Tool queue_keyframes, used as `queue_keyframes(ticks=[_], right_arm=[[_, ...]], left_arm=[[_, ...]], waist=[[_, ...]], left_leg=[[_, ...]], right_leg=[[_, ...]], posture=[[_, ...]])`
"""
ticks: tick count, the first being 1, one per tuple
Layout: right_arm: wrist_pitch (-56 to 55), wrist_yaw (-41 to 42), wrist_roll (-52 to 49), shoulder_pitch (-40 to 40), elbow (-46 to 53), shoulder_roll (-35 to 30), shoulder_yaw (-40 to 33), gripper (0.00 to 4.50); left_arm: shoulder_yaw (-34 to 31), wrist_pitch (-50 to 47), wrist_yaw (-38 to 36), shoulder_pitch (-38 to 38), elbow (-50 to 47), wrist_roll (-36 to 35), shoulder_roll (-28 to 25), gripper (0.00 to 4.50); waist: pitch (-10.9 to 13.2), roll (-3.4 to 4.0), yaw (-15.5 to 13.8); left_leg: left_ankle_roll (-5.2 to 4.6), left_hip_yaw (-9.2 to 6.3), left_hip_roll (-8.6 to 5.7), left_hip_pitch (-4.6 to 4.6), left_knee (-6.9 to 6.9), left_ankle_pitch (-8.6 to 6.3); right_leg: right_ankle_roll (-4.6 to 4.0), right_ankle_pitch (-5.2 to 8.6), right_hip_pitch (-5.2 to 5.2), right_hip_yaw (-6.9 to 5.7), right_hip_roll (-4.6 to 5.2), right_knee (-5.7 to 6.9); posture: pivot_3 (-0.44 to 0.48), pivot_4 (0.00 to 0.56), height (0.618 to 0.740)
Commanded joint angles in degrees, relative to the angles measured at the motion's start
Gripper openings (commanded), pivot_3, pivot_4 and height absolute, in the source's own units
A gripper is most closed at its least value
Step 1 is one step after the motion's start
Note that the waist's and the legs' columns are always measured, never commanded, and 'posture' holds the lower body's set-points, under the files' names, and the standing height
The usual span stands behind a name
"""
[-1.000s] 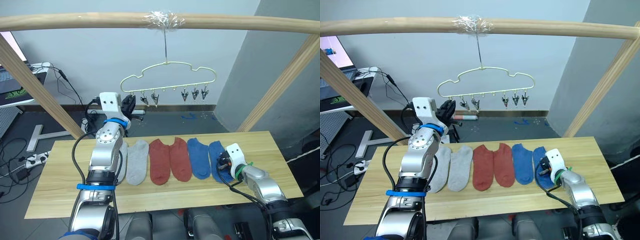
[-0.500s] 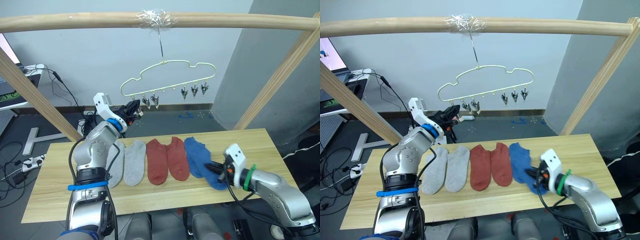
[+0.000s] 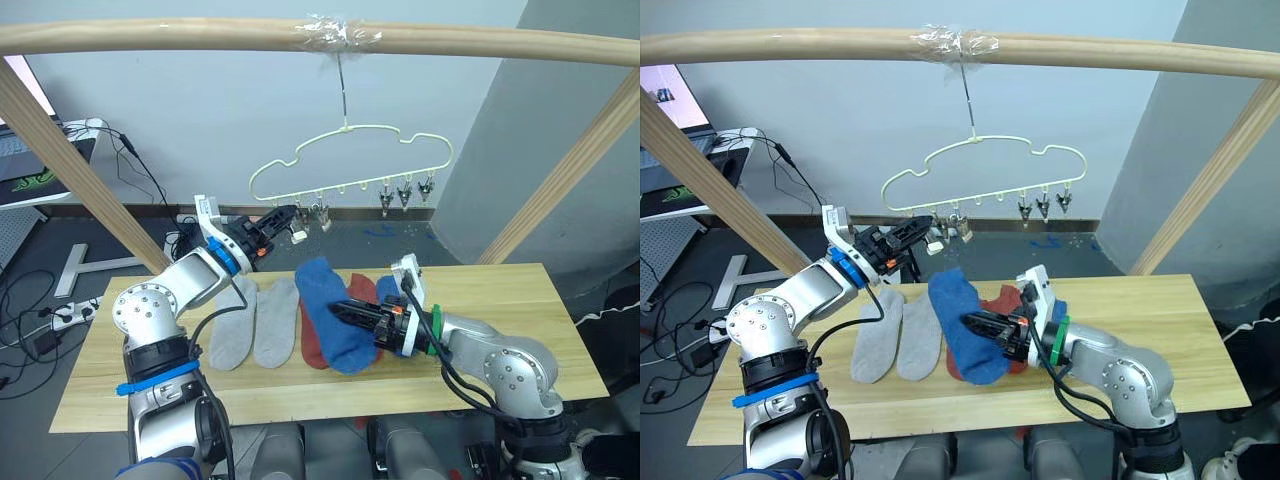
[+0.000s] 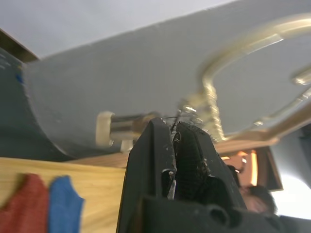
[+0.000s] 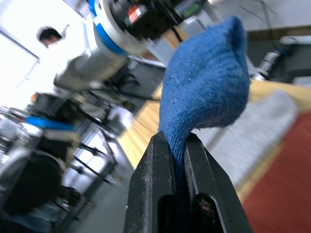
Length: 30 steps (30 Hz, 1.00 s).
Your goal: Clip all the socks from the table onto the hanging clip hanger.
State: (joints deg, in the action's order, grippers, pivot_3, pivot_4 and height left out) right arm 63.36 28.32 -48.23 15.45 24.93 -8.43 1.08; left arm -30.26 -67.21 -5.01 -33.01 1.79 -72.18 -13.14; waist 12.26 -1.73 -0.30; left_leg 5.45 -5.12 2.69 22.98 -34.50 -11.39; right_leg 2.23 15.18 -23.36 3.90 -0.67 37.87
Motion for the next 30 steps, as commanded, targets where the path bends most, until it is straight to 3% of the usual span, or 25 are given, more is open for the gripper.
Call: queue_keyframes(ticks=[1, 10, 30], right_arm=[[0.5, -1.2, -3.9, 1.8, 0.1, 0.9, -2.1, 0.06], [0.0, -1.4, -5.3, 2.8, -1.4, -0.2, -1.6, 0.06], [-1.6, -2.3, -7.3, 5.4, -4.5, -0.3, -3.2, 0.06]], left_arm=[[-0.2, -1.2, 2.0, 0.5, -2.6, -6.4, -0.4, 0.12], [1.5, 0.5, 6.2, 1.3, -2.8, -12.8, -1.3, 0.12], [5.3, 3.2, 6.2, 2.4, -2.6, -17.0, -4.2, 0.12]], waist=[[0.0, 0.00, -0.1], [0.0, 0.01, -1.0], [0.0, 0.04, -1.1]], left_leg=[[0.00, 0.00, 0.00, 0.00, 0.00, 0.00], [0.00, 0.00, 0.00, 0.04, 0.02, 0.00], [0.01, 0.02, 0.00, 0.16, 0.07, -0.01]], right_leg=[[0.00, 0.00, 0.00, 0.00, 0.00, 0.00], [-0.01, 0.00, -0.05, 0.00, 0.00, -0.03], [-0.03, 0.01, -0.17, 0.00, 0.00, -0.11]], posture=[[0.173, 0.201, 0.740], [0.175, 0.203, 0.740], [0.177, 0.199, 0.740]])
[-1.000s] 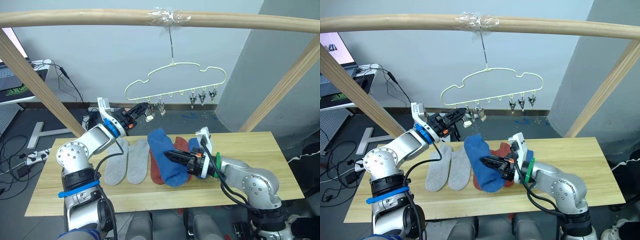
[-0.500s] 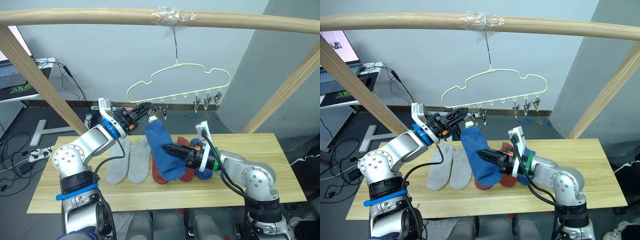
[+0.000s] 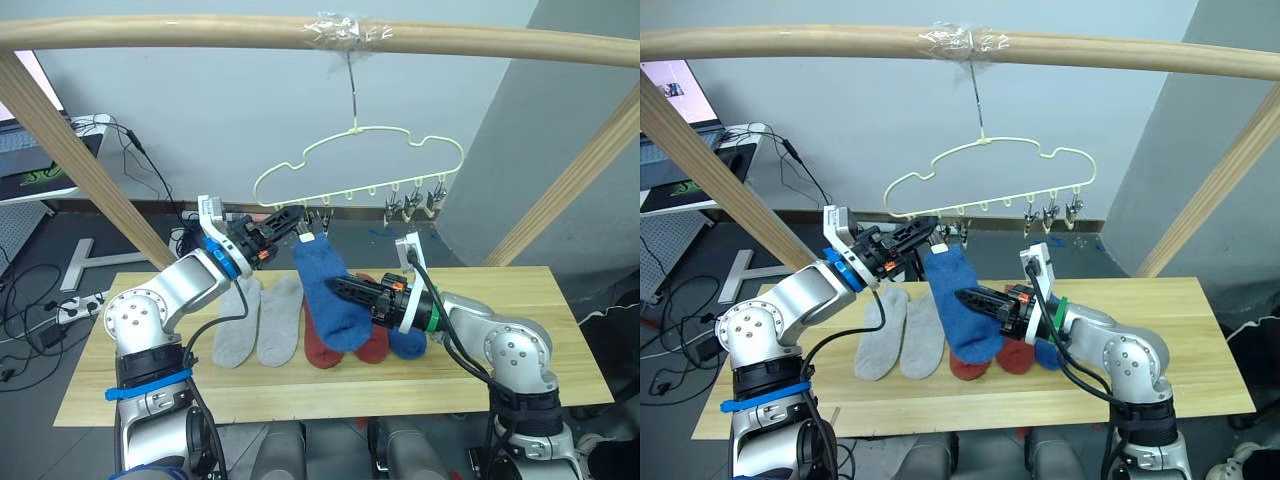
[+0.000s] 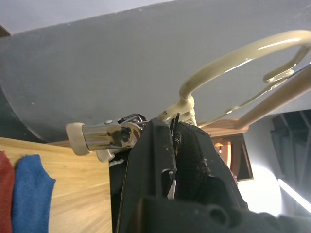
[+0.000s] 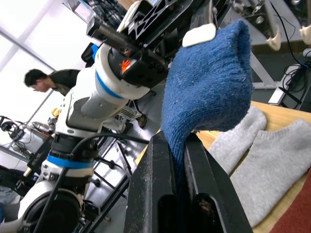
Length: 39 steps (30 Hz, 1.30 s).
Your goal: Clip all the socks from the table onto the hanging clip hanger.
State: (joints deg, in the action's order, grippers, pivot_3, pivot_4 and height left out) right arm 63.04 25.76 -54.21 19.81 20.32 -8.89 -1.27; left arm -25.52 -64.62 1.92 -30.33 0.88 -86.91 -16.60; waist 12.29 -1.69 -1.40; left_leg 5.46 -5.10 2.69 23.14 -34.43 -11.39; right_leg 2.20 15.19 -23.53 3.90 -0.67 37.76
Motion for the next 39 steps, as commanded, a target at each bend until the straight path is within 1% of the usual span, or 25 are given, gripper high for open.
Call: queue_keyframes(ticks=[1, 6, 8, 9, 12, 13, 17, 19, 20, 23, 26, 29, 32, 33, 36, 37, 39], right_arm=[[-1.5, 0.3, -1.2, 1.2, -0.2, 0.2, -0.7, 0.06], [-2.5, 0.4, -0.4, 1.8, -1.3, 0.0, -0.1, 0.06], [-2.9, 0.3, 0.3, 1.5, -1.3, -0.2, 0.7, 0.00], [-3.0, 0.3, 0.4, 1.2, -1.2, -0.3, 0.8, 0.00], [-2.9, 0.2, 0.4, 0.7, -0.9, -0.3, 1.0, 0.00], [-2.9, 0.1, 0.4, 0.7, -0.8, -0.2, 1.0, 0.00], [-3.1, 0.2, 0.6, 1.0, -1.1, 0.1, 1.5, 0.00], [-3.3, 0.2, 1.0, 1.3, -1.5, 0.3, 2.0, 0.00], [-3.3, 0.0, 1.5, 1.5, -1.9, 0.5, 2.6, 0.00], [-3.6, -0.2, 3.8, 1.9, -2.8, 0.5, 5.2, 0.00], [-3.1, -0.6, 4.9, 1.8, -3.5, 0.7, 6.6, 0.80], [-3.3, -0.9, 6.5, 1.6, -3.8, 0.0, 7.6, 1.82], [-5.1, 0.2, 11.6, -0.1, -4.0, -4.2, 10.5, 2.85], [-5.8, 0.7, 12.8, -1.0, -3.9, -5.6, 11.1, 3.25], [-7.6, 1.8, 15.1, -3.8, -3.0, -9.4, 10.7, 4.27], [-8.0, 2.0, 15.5, -4.4, -2.6, -10.2, 10.3, 4.48], [-9.0, 2.5, 16.4, -5.4, -1.6, -12.1, 9.8, 4.48]], left_arm=[[0.7, 0.8, -0.8, -0.2, -1.7, -2.3, -0.9, 0.12], [1.2, 1.7, -1.8, -0.2, -1.9, -1.8, -1.4, 0.12], [1.4, 1.7, -2.6, 0.0, -2.0, -1.8, -1.8, 0.84], [1.4, 1.8, -2.6, 0.1, -2.0, -2.3, -1.7, 1.07], [1.3, 2.3, -2.7, 0.3, -1.7, -2.8, -1.9, 2.01], [1.3, 2.4, -2.7, 0.3, -1.6, -3.0, -2.0, 2.40], [1.2, 2.5, -3.0, 0.5, -1.4, -2.7, -2.9, 3.54], [0.7, 2.6, -3.2, 0.7, -1.1, -2.5, -3.9, 4.22], [0.3, 2.6, -3.4, 0.9, -0.8, -2.3, -4.8, 4.47], [-0.2, 3.0, -4.5, 1.2, 0.0, -0.8, -7.4, 4.47], [-0.7, 4.4, -6.3, 0.9, 2.0, 2.1, -10.4, 4.50], [-1.3, 5.2, -7.7, 0.1, 4.2, 3.6, -12.2, 4.50], [-1.1, 6.0, -10.4, 0.0, 5.6, 7.4, -15.1, 4.50], [-1.1, 6.1, -11.0, 0.2, 5.7, 8.2, -15.7, 4.50], [0.5, 5.2, -13.8, 2.6, 3.1, 11.0, -17.4, 4.50], [1.7, 5.2, -15.3, 3.6, 1.6, 12.7, -18.0, 4.50], [4.6, 6.5, -18.5, 5.7, -2.2, 17.1, -19.2, 4.50]], waist=[[0.0, 0.00, 0.0], [0.0, 0.00, 0.0], [0.0, 0.00, 0.0], [0.0, 0.00, 0.0], [0.0, 0.00, 0.0], [0.0, 0.00, 0.0], [0.0, 0.00, 0.0], [0.0, 0.00, 0.0], [0.0, 0.00, 0.0], [0.0, 0.01, 0.1], [0.0, 0.01, 0.0], [0.0, 0.01, 0.0], [0.0, 0.01, -0.1], [0.0, 0.01, -0.1], [0.0, 0.01, -0.2], [0.0, 0.01, -0.2], [0.0, 0.01, -0.1]], left_leg=[[0.00, 0.01, 0.00, 0.02, 0.00, 0.00], [0.00, -0.01, 0.00, 0.15, 0.00, 0.00], [0.00, -0.01, 0.00, 0.19, 0.00, 0.00], [0.00, -0.01, 0.00, 0.25, -0.01, 0.00], [0.00, 0.00, 0.00, 0.31, -0.01, 0.00], [0.00, 0.00, 0.00, 0.32, -0.01, 0.00], [0.01, -0.01, 0.00, 0.54, -0.05, 0.01], [0.01, -0.02, 0.00, 0.58, -0.07, 0.01], [0.01, -0.02, 0.00, 0.59, -0.07, 0.01], [0.00, -0.01, 0.01, 0.58, -0.06, 0.01], [0.01, -0.03, 0.01, 0.59, -0.06, 0.01], [0.01, -0.03, 0.01, 0.60, -0.07, 0.01], [0.01, -0.03, 0.01, 0.62, -0.07, 0.01], [0.01, -0.03, 0.01, 0.63, -0.07, 0.01], [0.01, -0.03, 0.00, 0.67, -0.06, 0.01], [0.01, -0.01, 0.00, 0.67, -0.05, 0.01], [0.01, 0.01, 0.00, 0.67, -0.04, 0.01]], right_leg=[[0.00, 0.00, -0.01, 0.00, 0.00, -0.01], [0.00, -0.01, -0.15, -0.01, 0.00, 0.00], [0.00, -0.01, -0.18, -0.02, 0.00, 0.00], [0.00, -0.01, -0.23, -0.01, 0.00, 0.00], [0.00, -0.01, -0.30, -0.01, 0.00, 0.00], [0.00, -0.01, -0.32, -0.01, 0.00, 0.01], [0.00, -0.01, -0.56, -0.01, 0.00, 0.14], [0.00, -0.01, -0.60, -0.01, 0.00, 0.16], [0.00, -0.01, -0.60, -0.01, 0.00, 0.15], [0.00, -0.01, -0.63, -0.01, -0.01, 0.17], [0.00, -0.01, -0.64, -0.04, -0.01, 0.17], [0.00, -0.01, -0.64, -0.04, 0.00, 0.17], [0.00, -0.01, -0.64, -0.05, 0.00, 0.15], [0.00, -0.01, -0.64, -0.06, 0.00, 0.14], [0.00, -0.01, -0.66, -0.06, 0.02, 0.09], [0.00, -0.01, -0.66, -0.05, 0.02, 0.08], [0.00, -0.01, -0.67, -0.02, 0.03, 0.08]], posture=[[0.177, 0.199, 0.740], [0.175, 0.197, 0.740], [0.175, 0.197, 0.740], [0.172, 0.194, 0.740], [0.172, 0.194, 0.740], [0.172, 0.194, 0.740], [0.176, 0.197, 0.740], [0.176, 0.197, 0.740], [0.176, 0.197, 0.740], [0.184, 0.194, 0.740], [0.196, 0.193, 0.740], [0.196, 0.193, 0.740], [0.196, 0.193, 0.740], [0.198, 0.193, 0.740], [0.198, 0.193, 0.740], [0.198, 0.193, 0.740], [0.190, 0.193, 0.740]])
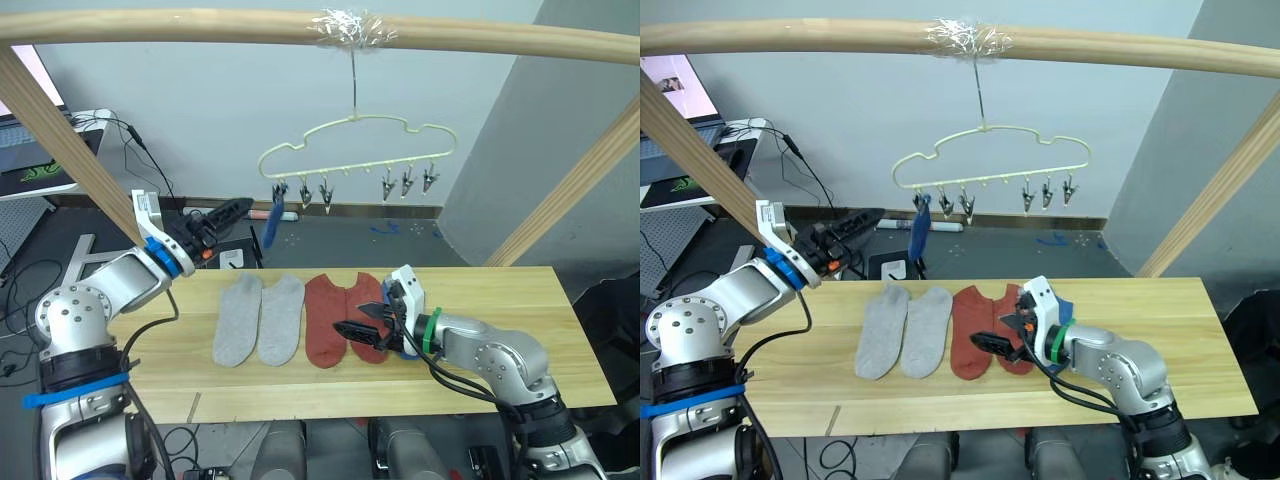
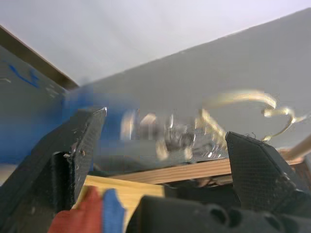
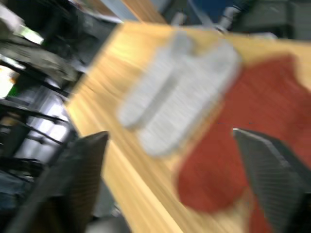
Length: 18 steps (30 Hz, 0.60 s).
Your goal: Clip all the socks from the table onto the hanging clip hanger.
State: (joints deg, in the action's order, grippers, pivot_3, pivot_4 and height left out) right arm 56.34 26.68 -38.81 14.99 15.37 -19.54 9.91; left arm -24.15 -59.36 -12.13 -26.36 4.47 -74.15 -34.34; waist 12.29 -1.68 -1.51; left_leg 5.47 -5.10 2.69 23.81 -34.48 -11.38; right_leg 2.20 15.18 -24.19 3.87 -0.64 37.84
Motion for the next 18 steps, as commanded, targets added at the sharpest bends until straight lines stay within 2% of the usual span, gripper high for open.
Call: queue_keyframes(ticks=[1, 5, 7, 10, 12, 18], right_arm=[[-2.8, 1.6, 1.5, -0.9, 3.8, -2.1, -1.6, 4.48], [-4.5, 2.1, 2.2, -1.8, 6.3, -5.1, -4.2, 4.48], [-5.2, 2.4, 2.3, -1.8, 8.0, -6.8, -5.8, 4.48], [-5.8, 2.9, 2.5, -1.6, 10.8, -9.8, -7.8, 4.50], [-5.7, 3.5, 2.3, -2.0, 13.2, -12.2, -8.9, 4.50], [-4.4, 3.1, 0.6, -2.8, 19.2, -15.9, -12.6, 4.50]], left_arm=[[4.0, 2.1, -5.4, 2.4, -7.2, 5.9, -1.4, 4.50], [13.0, 13.1, -11.1, 6.0, -15.1, 20.9, -1.8, 4.50], [17.7, 19.9, -12.9, 6.7, -18.4, 28.2, -0.3, 4.50], [20.7, 25.9, -8.7, 5.8, -19.6, 34.8, 5.9, 3.87], [22.3, 27.8, -6.9, 6.4, -21.0, 37.8, 9.3, 3.26], [27.7, 32.3, -3.7, 10.8, -25.4, 48.2, 13.2, 1.46]], waist=[[0.0, 0.01, 0.0], [0.0, 0.02, 0.0], [0.0, 0.02, 0.0], [0.0, 0.02, -0.5], [0.0, 0.02, -0.7], [0.0, 0.02, 0.0]], left_leg=[[0.00, -0.01, 0.00, 0.00, 0.00, 0.00], [0.00, -0.01, 0.01, -0.02, -0.01, 0.01], [0.01, 0.02, 0.00, -0.02, -0.02, 0.01], [0.00, 0.07, -0.04, 0.01, -0.04, 0.01], [0.00, 0.07, -0.06, 0.05, -0.09, 0.00], [-0.01, 0.10, -0.04, 0.02, -0.14, 0.00]], right_leg=[[0.00, 0.00, 0.00, 0.00, 0.00, 0.00], [-0.01, 0.00, -0.02, 0.00, -0.01, 0.05], [-0.01, 0.00, -0.01, 0.04, 0.00, 0.03], [0.00, -0.01, 0.02, 0.08, 0.03, -0.03], [0.02, -0.02, 0.02, 0.07, 0.05, -0.04], [0.03, -0.02, 0.01, 0.12, 0.02, 0.03]], posture=[[0.190, 0.193, 0.740], [0.185, 0.189, 0.740], [0.184, 0.187, 0.740], [0.174, 0.183, 0.740], [0.162, 0.180, 0.740], [0.143, 0.181, 0.740]])
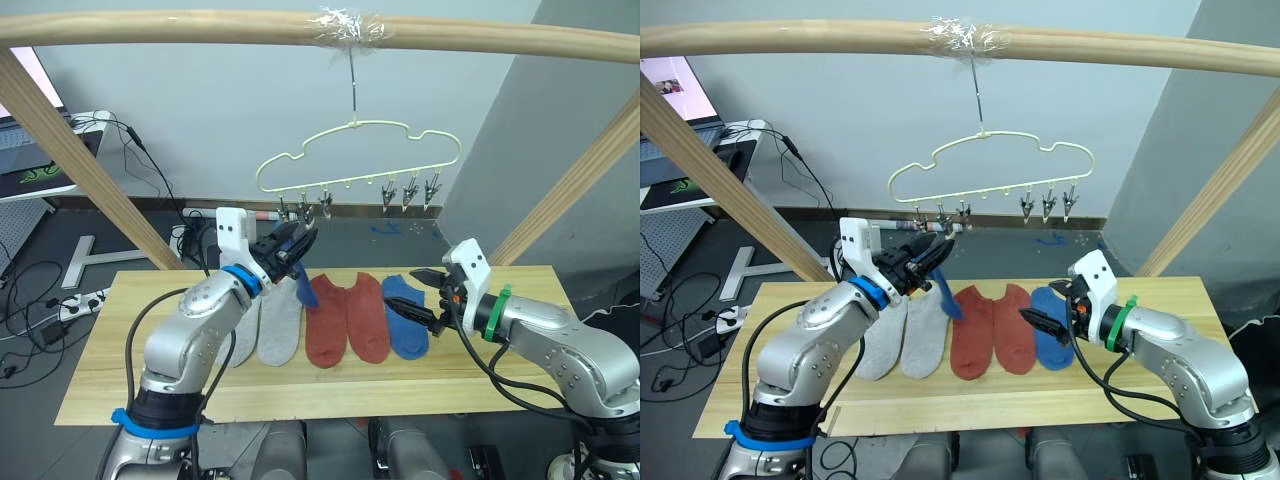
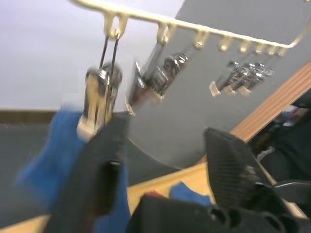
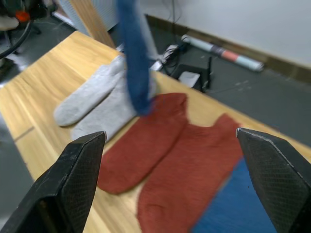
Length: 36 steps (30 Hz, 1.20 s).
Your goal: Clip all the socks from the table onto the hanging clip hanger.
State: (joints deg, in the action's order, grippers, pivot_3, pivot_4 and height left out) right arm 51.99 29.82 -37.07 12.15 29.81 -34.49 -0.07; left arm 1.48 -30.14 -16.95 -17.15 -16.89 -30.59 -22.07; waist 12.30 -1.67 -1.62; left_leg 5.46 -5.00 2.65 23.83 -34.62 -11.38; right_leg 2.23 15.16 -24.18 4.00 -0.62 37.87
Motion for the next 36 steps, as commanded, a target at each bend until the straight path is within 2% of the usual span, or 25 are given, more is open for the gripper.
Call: queue_keyframes(ticks=[1, 6, 16, 24, 27, 36], right_arm=[[0.0, -0.2, -1.3, 0.1, 5.7, -1.2, -2.9, 4.50], [0.1, -0.6, -0.8, 1.6, 8.9, -2.3, -2.8, 4.50], [-0.4, -2.8, 0.4, 6.9, 9.7, -1.5, -2.3, 4.50], [0.0, -4.5, -0.7, 10.8, 10.3, -1.1, -3.5, 4.50], [0.6, -5.0, -1.1, 11.0, 10.8, -1.0, -3.7, 4.50], [1.1, -5.8, -1.7, 11.6, 10.9, -0.9, -3.9, 4.50]], left_arm=[[2.8, 3.8, 1.9, 2.0, -4.4, 6.3, 1.5, 1.46], [3.9, 8.4, 5.7, 2.3, -1.9, 14.1, 4.7, 1.46], [4.3, 18.3, 9.2, -5.2, 13.7, 24.3, 11.0, 1.46], [3.1, 23.6, 13.0, -11.2, 23.1, 28.6, 15.2, 1.46], [2.3, 23.9, 14.5, -12.0, 23.9, 29.5, 15.7, 1.46], [1.9, 23.8, 13.1, -11.4, 23.6, 29.5, 15.9, 1.46]], waist=[[0.0, 0.00, 0.1], [0.0, 0.00, 0.1], [0.0, 0.00, 0.2], [0.0, 0.00, 0.3], [0.0, 0.00, 0.4], [0.0, 0.01, 0.3]], left_leg=[[0.00, 0.00, 0.00, 0.00, -0.01, 0.00], [0.00, 0.00, -0.01, 0.02, -0.27, 0.00], [-0.06, 0.04, -0.06, 0.03, -0.38, 0.04], [-0.06, 0.03, -0.06, 0.01, -0.38, 0.04], [-0.05, 0.03, -0.06, 0.01, -0.38, 0.05], [-0.05, 0.03, -0.06, -0.02, -0.43, 0.06]], right_leg=[[0.00, 0.00, 0.00, 0.00, 0.00, 0.02], [0.11, -0.07, 0.07, 0.01, -0.01, 0.05], [0.22, -0.25, 0.10, 0.05, -0.01, 0.04], [0.22, -0.27, 0.10, 0.05, -0.01, 0.10], [0.21, -0.27, 0.10, 0.05, -0.01, 0.12], [0.12, -0.35, 0.11, 0.05, -0.01, 0.19]], posture=[[0.140, 0.180, 0.740], [0.119, 0.176, 0.740], [0.095, 0.167, 0.740], [0.072, 0.162, 0.740], [0.066, 0.161, 0.740], [0.065, 0.163, 0.740]])
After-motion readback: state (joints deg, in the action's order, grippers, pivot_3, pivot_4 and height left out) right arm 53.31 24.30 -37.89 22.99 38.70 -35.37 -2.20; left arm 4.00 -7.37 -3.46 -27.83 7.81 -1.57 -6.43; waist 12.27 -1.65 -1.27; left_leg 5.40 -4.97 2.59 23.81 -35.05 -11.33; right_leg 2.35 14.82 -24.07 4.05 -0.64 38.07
